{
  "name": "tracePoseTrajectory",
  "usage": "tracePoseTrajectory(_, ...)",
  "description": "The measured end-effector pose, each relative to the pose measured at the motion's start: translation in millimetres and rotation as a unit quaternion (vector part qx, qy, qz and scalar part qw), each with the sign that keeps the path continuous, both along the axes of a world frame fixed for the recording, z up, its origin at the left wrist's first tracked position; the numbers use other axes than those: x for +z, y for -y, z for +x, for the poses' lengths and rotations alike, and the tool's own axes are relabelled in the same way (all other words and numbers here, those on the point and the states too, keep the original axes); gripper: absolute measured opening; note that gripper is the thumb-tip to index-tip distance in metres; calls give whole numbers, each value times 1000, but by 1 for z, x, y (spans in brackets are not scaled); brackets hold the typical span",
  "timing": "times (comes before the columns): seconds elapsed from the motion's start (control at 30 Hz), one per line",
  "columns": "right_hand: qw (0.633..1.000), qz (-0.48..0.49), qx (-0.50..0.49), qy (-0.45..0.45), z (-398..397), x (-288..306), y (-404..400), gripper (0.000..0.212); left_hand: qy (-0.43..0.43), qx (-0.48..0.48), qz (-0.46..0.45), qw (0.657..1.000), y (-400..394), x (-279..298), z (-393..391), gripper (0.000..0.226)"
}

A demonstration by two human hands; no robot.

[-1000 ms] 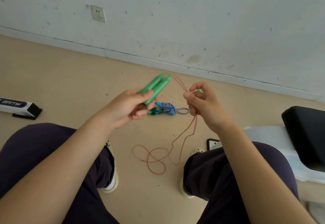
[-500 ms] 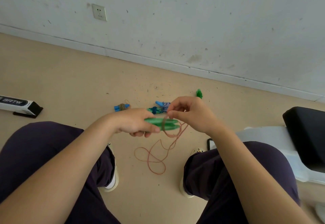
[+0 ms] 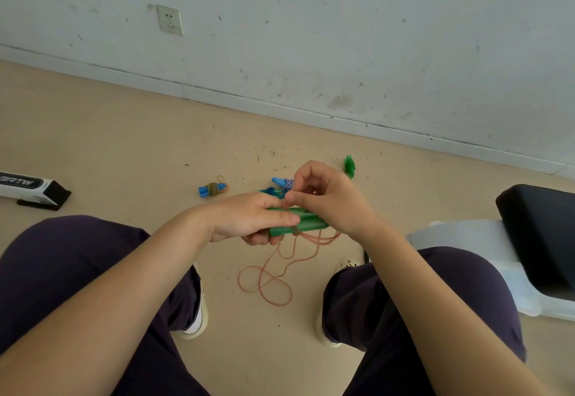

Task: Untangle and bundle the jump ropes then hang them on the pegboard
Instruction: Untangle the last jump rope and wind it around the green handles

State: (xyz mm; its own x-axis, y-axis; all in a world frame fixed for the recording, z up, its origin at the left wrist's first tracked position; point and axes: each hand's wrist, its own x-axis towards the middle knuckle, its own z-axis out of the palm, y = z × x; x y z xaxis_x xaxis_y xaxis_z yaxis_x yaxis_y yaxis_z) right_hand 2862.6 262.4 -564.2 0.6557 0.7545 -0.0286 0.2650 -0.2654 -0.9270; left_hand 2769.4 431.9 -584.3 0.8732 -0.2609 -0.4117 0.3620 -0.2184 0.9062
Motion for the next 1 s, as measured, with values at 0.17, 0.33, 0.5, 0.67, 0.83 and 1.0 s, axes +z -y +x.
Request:
tracePoseTrajectory(0.17, 996, 30, -8, -81, 10, 7, 7, 14, 20, 72, -80, 994, -8, 3, 4, 18)
tracePoseTrajectory(0.33, 989, 32, -9, -141, 6, 1, 6, 15, 23, 79, -105, 991, -8, -1, 3, 16)
tracePoseTrajectory(0.5, 992, 49, -16, -118, 10, 2, 9, 8, 34, 85, -135, 987, -11, -1, 3, 32)
tracePoseTrajectory(0.67, 994, 43, -24, -95, 9, 2, 8, 7, 17, 67, -108, 992, -6, 0, 4, 30)
tracePoseTrajectory(0.83, 991, 40, -26, -123, 9, 2, 9, 16, 20, 38, -91, 995, -9, -2, 2, 30)
tracePoseTrajectory(1.0, 963, 111, 45, -242, 11, 3, 7, 23, 60, 63, -172, 981, -10, -2, 3, 29)
